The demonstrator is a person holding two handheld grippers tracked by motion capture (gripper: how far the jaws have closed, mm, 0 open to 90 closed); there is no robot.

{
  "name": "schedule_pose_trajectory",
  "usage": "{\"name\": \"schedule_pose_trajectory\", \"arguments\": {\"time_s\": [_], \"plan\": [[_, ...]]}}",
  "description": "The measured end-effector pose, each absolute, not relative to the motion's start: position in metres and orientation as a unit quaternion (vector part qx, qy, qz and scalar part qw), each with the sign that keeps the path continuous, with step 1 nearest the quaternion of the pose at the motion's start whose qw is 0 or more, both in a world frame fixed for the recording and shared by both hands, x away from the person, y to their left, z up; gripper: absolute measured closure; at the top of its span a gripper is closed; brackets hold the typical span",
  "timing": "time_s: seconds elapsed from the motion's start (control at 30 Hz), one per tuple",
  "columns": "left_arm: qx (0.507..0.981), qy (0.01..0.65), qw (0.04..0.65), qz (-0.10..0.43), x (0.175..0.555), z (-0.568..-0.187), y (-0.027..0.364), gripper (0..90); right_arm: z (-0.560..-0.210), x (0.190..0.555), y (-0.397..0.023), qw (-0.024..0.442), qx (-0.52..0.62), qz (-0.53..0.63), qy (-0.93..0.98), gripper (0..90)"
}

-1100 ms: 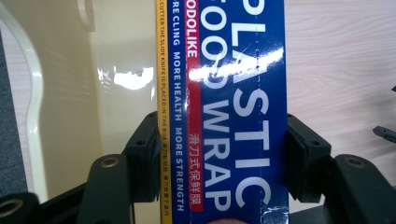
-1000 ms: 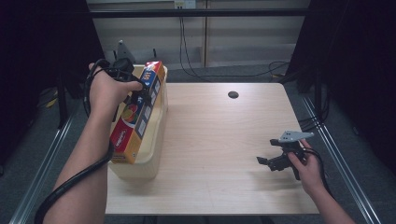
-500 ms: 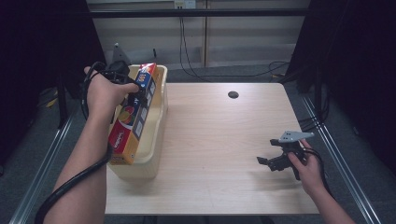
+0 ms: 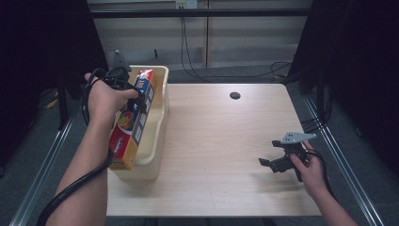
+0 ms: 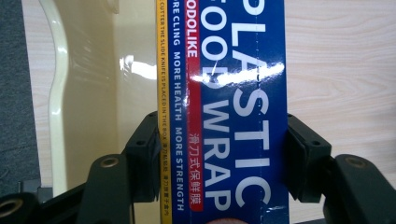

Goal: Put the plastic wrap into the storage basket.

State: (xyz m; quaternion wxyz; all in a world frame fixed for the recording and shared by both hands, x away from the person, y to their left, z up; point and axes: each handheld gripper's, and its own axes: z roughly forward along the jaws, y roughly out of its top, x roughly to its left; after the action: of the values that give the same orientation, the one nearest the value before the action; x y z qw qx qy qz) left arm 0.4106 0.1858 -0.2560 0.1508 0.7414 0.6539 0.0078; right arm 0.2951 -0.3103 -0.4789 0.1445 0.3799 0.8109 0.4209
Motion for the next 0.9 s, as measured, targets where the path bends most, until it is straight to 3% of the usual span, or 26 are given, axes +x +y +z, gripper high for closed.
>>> {"name": "schedule_pose_trajectory", "arguments": {"time_s": [0.9], "plan": [[0.733, 0.667, 0.132, -0.01, 0.414, -0.286, 0.189, 40.5, -0.479, 0.295, -0.31, 0.143, 0.377, 0.421, 0.813, 1.5]]}}
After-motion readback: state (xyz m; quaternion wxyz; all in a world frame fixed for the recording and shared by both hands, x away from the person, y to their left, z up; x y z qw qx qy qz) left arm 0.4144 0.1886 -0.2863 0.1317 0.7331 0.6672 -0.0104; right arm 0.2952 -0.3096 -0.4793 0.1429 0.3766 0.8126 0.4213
